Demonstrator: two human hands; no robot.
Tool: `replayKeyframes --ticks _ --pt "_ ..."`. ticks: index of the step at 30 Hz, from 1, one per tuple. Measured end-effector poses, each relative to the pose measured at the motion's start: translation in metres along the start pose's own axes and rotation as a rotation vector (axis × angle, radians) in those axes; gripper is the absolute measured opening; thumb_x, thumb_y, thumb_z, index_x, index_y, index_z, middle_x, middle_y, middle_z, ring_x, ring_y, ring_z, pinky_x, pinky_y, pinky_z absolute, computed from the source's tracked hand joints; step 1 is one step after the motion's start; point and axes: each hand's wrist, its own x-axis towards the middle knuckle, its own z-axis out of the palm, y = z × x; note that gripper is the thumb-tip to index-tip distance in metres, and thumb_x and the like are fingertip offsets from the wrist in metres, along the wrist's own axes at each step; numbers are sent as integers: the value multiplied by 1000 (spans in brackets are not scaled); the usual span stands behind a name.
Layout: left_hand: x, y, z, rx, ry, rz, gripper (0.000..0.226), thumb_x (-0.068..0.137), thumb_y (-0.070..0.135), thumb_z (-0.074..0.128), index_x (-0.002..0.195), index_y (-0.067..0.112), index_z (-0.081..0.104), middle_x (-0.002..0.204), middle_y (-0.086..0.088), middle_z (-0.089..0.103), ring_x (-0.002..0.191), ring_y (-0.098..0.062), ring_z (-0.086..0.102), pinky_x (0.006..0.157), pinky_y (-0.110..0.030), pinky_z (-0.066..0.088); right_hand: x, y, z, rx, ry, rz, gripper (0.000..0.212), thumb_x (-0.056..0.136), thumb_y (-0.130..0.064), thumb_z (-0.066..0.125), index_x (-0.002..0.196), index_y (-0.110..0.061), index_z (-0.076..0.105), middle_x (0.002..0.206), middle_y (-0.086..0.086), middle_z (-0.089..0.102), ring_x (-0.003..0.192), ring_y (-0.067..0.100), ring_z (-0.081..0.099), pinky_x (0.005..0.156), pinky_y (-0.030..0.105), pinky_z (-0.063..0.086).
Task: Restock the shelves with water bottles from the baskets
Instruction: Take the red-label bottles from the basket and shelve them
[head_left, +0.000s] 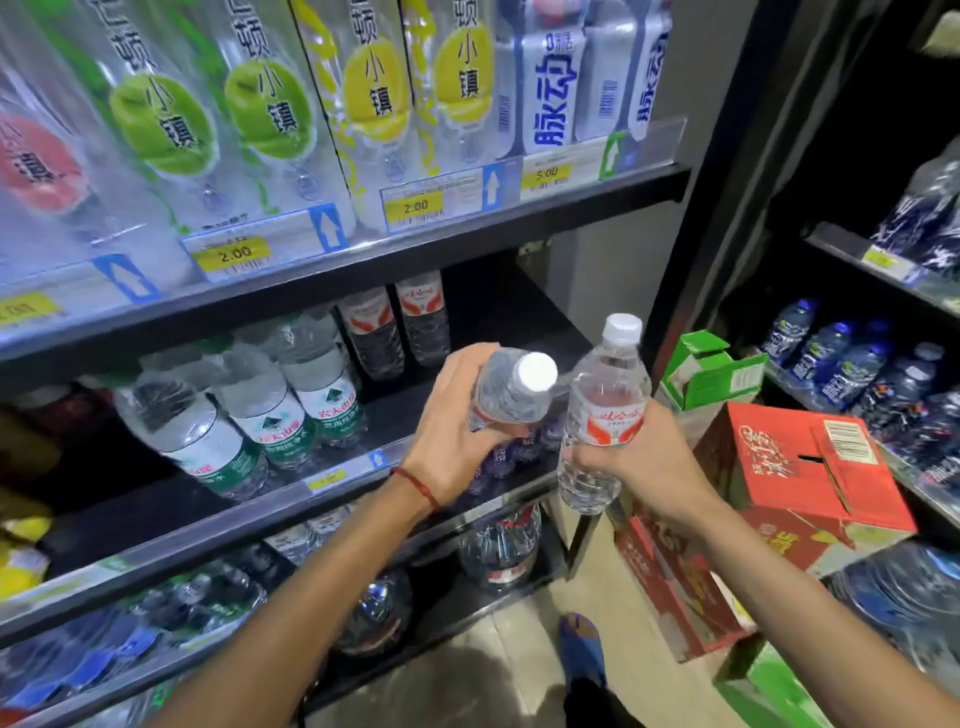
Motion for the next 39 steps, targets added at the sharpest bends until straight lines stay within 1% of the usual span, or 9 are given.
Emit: replayKeyframes --ticks 3,6,13,17,19,25,29,33,39 --pt "21 -9 8 29 28 104 67 77 19 87 127 47 53 128 11 53 127 -13 51 106 -31 44 11 1 -5 21 22 -21 56 60 -20 96 110 -20 70 100 -2 80 94 17 77 94 50 61" --pt "38 -17 20 18 115 145 72 77 11 87 129 49 55 128 15 53 127 -14 54 105 -40 49 21 4 -7 15 41 -66 64 55 -30 96 112 -22 69 101 -5 79 95 14 76 94 47 61" --pt "82 -58 32 197 270 244 62 75 11 91 130 13 64 124 -6 62 114 9 50 100 -9 35 42 22 -11 43 68 -118 61 63 -16 100 115 -23 70 102 -8 80 96 10 76 96 41 60" --pt "99 -80 41 189 340 72 31 72 14 92 94 26 72 89 10 69 83 8 59 77 -13 47 52 29 -8 29 96 -131 58 62 -17 100 112 -22 70 99 -9 79 92 6 76 89 31 59" --pt "108 -88 46 125 362 -8 32 72 10 91 82 32 71 81 11 70 78 9 61 77 -23 53 54 34 -6 39 104 -127 55 63 -15 100 109 -21 71 96 -10 80 89 5 75 84 25 57" --pt "126 -98 55 62 501 -55 50 73 7 90 117 0 69 109 1 63 99 -10 58 96 -19 46 56 48 -1 34 92 -122 55 62 -16 99 109 -20 71 97 -8 80 91 9 76 91 38 61" --pt "138 -107 55 -12 584 -34 66 69 1 90 124 13 56 118 2 65 100 -3 62 91 -11 48 59 50 1 39 74 -125 58 62 -21 99 112 -21 70 101 -5 79 95 13 76 95 45 60" --pt "145 -115 54 -26 621 -88 58 72 10 91 118 15 56 101 16 66 84 9 64 79 -9 51 62 51 4 40 71 -130 58 64 -17 99 114 -21 70 102 -5 79 95 12 76 94 44 61" --pt "157 -112 58 40 693 -166 54 82 18 86 128 4 63 115 3 68 104 -16 66 85 -7 45 61 53 9 41 42 -110 58 65 -14 98 115 -20 68 101 -2 79 94 14 76 94 45 61"
